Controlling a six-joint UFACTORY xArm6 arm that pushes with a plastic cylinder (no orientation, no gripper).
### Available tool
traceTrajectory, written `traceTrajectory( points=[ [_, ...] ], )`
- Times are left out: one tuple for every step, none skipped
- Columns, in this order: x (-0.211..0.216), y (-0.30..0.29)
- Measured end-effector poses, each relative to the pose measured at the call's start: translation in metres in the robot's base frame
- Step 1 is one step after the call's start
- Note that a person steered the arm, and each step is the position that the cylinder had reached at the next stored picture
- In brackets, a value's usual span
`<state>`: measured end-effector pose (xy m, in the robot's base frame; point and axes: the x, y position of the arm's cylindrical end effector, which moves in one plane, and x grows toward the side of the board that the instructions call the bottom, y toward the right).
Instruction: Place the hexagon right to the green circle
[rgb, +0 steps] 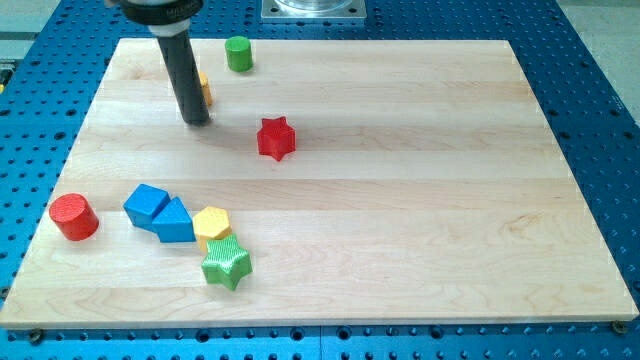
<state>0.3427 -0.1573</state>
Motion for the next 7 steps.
traceTrajectory(
  points=[
    [-0.032, 0.0],
    [-0.063, 0.0],
    [-0.088, -0.006],
    [-0.093, -0.015],
    [-0.031, -0.024],
    [0.055, -0.011],
    [0.117, 0.049]
  ],
)
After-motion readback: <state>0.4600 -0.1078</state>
